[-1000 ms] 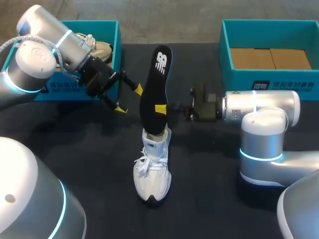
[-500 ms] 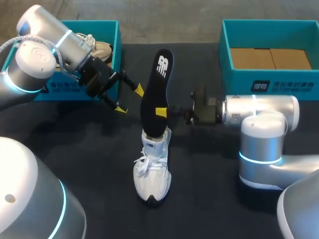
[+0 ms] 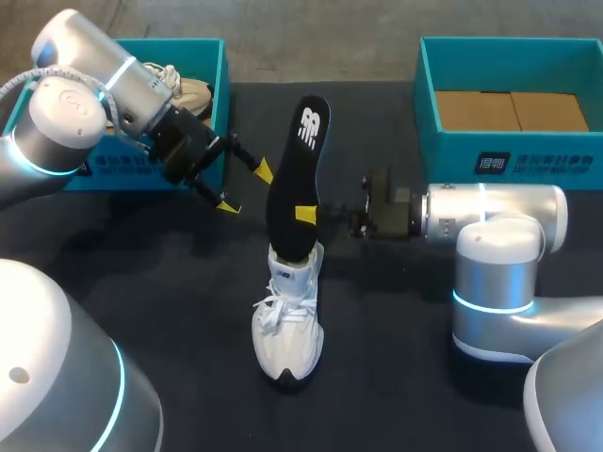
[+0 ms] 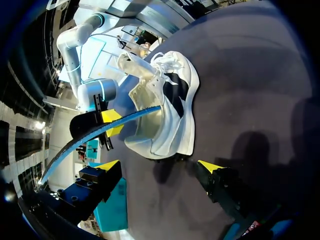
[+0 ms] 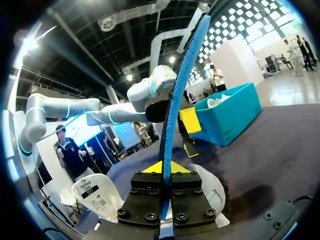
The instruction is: Take the shoe out of the shoebox, open the shoe tongue, remove and reinsert the insole, then place the shoe into the shoebox
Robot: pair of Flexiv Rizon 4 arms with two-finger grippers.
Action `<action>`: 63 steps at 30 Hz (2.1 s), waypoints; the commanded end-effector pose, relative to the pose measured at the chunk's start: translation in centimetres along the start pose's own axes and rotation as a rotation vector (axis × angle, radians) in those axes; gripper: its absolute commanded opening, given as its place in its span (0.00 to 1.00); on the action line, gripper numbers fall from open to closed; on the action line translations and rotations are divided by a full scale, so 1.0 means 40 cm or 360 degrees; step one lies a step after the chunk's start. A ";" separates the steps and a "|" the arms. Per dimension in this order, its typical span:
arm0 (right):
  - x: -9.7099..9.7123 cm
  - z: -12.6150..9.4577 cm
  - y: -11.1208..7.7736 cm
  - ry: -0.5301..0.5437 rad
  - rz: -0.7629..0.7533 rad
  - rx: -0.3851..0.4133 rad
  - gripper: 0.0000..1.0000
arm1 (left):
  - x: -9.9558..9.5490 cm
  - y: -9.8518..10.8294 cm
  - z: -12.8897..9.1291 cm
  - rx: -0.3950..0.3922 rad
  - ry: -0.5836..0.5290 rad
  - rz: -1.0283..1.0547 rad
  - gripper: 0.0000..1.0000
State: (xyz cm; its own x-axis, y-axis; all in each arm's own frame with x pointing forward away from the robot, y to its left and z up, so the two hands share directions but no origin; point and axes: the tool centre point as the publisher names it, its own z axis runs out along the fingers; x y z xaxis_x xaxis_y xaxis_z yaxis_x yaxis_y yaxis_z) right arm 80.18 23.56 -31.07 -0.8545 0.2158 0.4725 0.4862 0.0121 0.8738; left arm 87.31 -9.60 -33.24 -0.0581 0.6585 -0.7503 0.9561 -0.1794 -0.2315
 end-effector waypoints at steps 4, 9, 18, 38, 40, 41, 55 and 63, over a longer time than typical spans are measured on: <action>-0.004 0.006 -0.004 -0.0004 0.0016 0.0014 0.00 | -0.001 0.000 0.000 -0.0001 0.0004 0.0000 1.00; -0.004 0.002 -0.011 -0.0013 0.0026 0.0015 0.00 | -0.001 0.000 0.000 -0.0001 0.0004 0.0000 1.00; -0.003 -0.006 -0.029 -0.0024 0.0055 0.0009 0.00 | -0.001 0.000 0.000 -0.0001 0.0004 0.0000 1.00; -0.014 0.017 -0.053 0.0020 0.0081 0.0012 0.00 | -0.001 0.000 0.000 -0.0001 0.0004 0.0000 1.00; -0.011 0.016 -0.056 0.0015 0.0083 0.0011 0.00 | -0.001 0.000 0.000 -0.0001 0.0004 0.0000 1.00; -0.010 0.015 -0.057 0.0013 0.0083 0.0011 0.00 | -0.001 0.000 0.000 -0.0001 0.0004 0.0000 1.00; -0.001 0.011 -0.028 0.0018 0.0038 0.0027 0.00 | -0.001 0.000 0.000 -0.0001 0.0004 0.0000 1.00; -0.008 0.007 -0.019 0.0007 0.0020 0.0054 0.00 | -0.001 0.000 0.000 -0.0001 0.0004 0.0000 1.00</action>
State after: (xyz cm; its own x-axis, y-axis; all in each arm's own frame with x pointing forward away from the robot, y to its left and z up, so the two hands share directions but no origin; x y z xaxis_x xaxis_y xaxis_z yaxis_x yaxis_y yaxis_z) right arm 79.99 23.62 -32.09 -0.8501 0.2087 0.4835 0.4997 0.0295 0.8657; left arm 87.31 -9.60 -33.24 -0.0581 0.6586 -0.7503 0.9561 -0.1794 -0.2315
